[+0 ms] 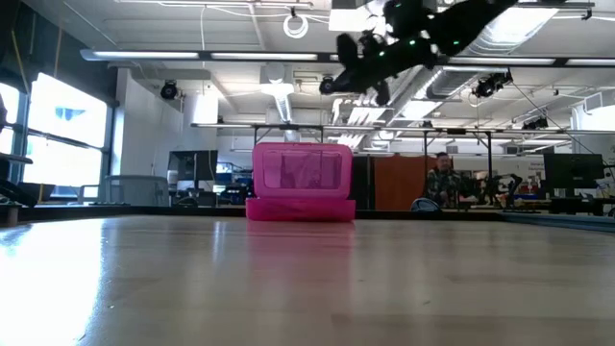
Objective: Pick & place school supplies into a supply box
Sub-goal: Close the pink supply box
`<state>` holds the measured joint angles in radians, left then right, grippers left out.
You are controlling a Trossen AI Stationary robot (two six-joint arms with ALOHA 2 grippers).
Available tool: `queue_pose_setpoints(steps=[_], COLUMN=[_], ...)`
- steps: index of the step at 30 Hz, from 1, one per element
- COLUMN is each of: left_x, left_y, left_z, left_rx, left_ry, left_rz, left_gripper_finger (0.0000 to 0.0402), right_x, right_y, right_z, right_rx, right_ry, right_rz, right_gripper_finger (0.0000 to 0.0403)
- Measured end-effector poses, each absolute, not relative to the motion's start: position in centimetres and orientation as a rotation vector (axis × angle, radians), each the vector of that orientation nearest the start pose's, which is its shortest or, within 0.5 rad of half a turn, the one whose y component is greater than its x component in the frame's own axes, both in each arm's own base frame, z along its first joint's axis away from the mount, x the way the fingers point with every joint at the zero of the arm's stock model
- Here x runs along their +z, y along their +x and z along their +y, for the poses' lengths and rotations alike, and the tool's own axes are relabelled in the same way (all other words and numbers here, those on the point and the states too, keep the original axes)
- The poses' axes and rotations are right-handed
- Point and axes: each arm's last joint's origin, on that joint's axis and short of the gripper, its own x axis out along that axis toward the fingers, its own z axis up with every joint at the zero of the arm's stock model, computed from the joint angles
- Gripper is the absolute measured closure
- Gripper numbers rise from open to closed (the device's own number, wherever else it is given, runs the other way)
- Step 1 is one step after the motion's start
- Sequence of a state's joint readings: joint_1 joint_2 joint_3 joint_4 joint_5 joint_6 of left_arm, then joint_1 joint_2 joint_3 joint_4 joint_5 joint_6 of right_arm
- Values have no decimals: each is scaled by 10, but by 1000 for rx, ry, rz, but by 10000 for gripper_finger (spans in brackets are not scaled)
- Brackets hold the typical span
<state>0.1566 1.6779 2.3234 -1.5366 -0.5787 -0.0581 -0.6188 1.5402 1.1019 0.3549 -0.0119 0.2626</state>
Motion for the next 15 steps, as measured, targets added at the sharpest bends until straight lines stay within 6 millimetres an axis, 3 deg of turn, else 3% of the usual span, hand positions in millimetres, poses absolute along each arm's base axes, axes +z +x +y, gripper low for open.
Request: queue_pose_setpoints(steps=[3, 9, 15], left_x=[490, 489, 488], left_y=[260, 259, 258], left_z=[57, 57, 56], left_rx=[708, 702, 693], left_ry=[139, 140, 138], left_rz=[871, 885, 897], left_gripper_finger=[318, 318, 318], right_x=[304, 268, 251], right_y=[315, 361, 379], right_z=[-226, -256, -265], right_rx=[-610, -618, -572], right_ry=[303, 335, 421], right_rz=[136, 416, 550], right_gripper_finger=[400, 402, 402])
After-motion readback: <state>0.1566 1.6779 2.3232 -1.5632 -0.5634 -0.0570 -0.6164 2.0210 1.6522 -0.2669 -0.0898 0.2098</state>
